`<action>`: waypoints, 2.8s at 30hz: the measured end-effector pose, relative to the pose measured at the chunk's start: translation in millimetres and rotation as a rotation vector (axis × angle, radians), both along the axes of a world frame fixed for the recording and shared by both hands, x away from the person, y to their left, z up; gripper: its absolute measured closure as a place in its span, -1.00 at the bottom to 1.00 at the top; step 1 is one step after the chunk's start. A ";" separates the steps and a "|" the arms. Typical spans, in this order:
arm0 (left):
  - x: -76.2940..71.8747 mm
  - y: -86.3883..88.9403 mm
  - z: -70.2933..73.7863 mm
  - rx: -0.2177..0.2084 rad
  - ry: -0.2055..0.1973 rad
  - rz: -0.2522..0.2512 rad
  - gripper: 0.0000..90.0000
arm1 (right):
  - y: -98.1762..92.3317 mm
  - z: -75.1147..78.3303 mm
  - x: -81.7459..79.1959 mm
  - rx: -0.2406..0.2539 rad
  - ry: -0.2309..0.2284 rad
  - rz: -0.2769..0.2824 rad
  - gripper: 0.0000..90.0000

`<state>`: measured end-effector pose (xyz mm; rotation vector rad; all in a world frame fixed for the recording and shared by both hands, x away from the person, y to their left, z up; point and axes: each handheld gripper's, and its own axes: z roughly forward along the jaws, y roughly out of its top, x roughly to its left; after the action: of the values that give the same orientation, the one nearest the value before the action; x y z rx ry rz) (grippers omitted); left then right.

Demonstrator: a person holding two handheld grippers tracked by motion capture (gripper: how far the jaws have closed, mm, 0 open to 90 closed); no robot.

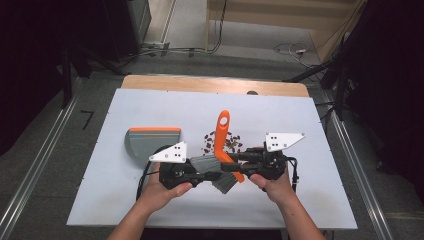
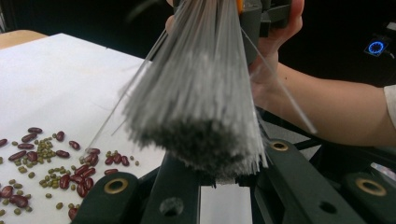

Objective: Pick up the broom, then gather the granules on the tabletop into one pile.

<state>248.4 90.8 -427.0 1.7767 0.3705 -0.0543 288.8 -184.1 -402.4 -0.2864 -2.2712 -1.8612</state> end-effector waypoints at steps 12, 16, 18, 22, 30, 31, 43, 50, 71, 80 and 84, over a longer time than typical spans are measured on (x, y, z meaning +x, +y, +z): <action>-1.6 11.2 -0.3 0.008 -0.023 0.121 -0.05 | -2.3 4.8 -3.8 0.006 -0.028 -0.076 0.54; -2.1 16.1 -1.8 0.041 -0.026 0.206 -0.58 | -8.7 7.7 -2.3 -0.015 -0.039 -0.156 0.54; -2.8 21.2 -3.0 0.048 -0.016 0.246 -0.73 | -10.0 8.4 -1.4 -0.028 -0.042 -0.182 0.54; -3.6 31.8 -4.3 0.052 -0.011 0.307 -0.91 | -11.9 9.0 1.2 -0.056 -0.041 -0.242 0.54; -7.7 52.1 -3.3 0.051 -0.024 0.368 -1.00 | -14.1 9.5 6.4 -0.147 -0.037 -0.378 0.54; -8.0 54.8 -3.2 0.047 -0.027 0.377 -1.00 | -14.1 9.5 6.4 -0.147 -0.037 -0.378 0.54; -9.8 83.6 -6.5 0.053 -0.040 0.474 -1.00 | -23.6 4.4 16.6 -0.262 -0.036 -0.555 0.54; -13.0 92.7 -13.9 0.064 -0.025 0.505 -1.00 | -35.6 3.0 26.2 -0.293 0.002 -0.627 0.54; -33.4 122.0 -32.7 0.102 -0.053 0.616 -1.00 | -34.3 -3.9 81.0 -0.633 0.017 -0.797 0.53; -32.0 126.7 -35.6 0.090 -0.059 0.629 -1.00 | -5.9 -15.5 113.6 -0.808 -0.008 -0.809 0.54; -32.2 129.3 -35.5 0.090 -0.061 0.636 -1.00 | 8.6 -24.8 125.7 -0.910 -0.038 -0.825 0.54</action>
<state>216.2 220.1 -462.5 1.6700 0.8856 0.4714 414.5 -175.5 -427.3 -1.4893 -3.1550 -0.8249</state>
